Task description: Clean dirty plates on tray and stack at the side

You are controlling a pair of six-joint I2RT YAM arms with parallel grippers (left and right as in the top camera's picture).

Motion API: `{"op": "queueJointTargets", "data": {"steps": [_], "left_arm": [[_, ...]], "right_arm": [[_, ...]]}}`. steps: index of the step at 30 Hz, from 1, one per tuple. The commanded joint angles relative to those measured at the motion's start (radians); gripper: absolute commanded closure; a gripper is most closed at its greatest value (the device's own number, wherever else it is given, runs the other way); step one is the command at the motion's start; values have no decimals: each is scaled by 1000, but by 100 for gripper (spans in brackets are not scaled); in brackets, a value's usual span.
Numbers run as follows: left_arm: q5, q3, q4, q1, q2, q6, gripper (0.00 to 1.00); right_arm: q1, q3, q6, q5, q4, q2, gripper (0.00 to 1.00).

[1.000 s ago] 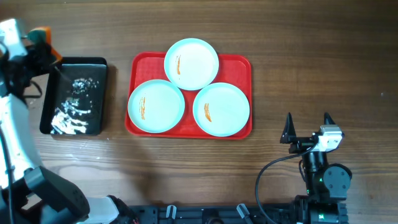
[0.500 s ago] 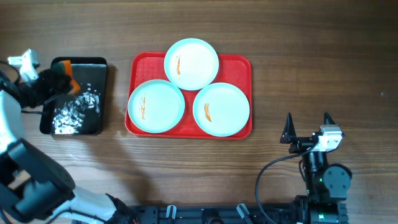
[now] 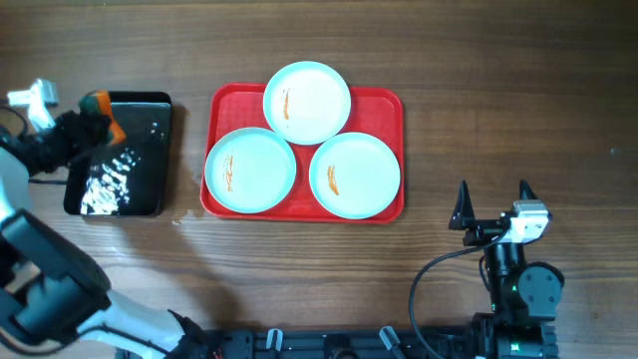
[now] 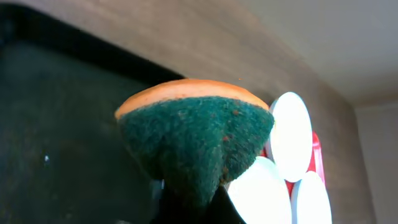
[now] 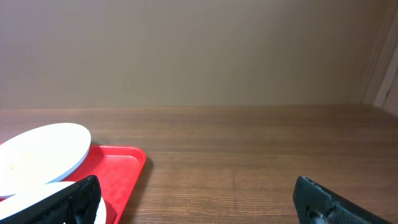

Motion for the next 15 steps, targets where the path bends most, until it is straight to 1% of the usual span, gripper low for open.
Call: {"op": "queueJointTargets", "data": {"steps": [1,2,3,4,5,6,7,8,10,11,13,14,15], "left_arm": [[424,30,138,28,-22,10,96],[548,51,212,39,-42,-43,96],[569,73,303,50,-75,-162,96],[561,74,340,55,-93,-193,96],[561,74,356,56,-110,-191,96],[552,74,355,56,-121,-191,96],[505,74,322,56,-120,-180,96],[427,70,256,53,-116,-141,96],[211,23,121,32,-105,50,96],[127,-11,104,23,-93,100,96],[-32,-115,127,14,-39,165,96],[-39,-138,156,22,-20,165,96],[2,-137,174,31,-18,162,96]], "right_arm": [[-1,-1,12,13,3,-3,0],[-1,-1,12,13,3,-3,0],[-1,-1,12,13,3,-3,0],[-1,-1,12,13,3,-3,0],[-1,-1,12,13,3,-3,0],[-1,-1,12,13,3,-3,0],[-1,-1,12,13,3,-3,0],[-1,-1,12,13,3,-3,0],[-1,-1,12,13,3,-3,0],[-1,-1,13,13,3,-3,0],[-1,-1,12,13,3,-3,0],[-1,-1,12,13,3,-3,0],[-1,-1,12,13,3,-3,0]]}}
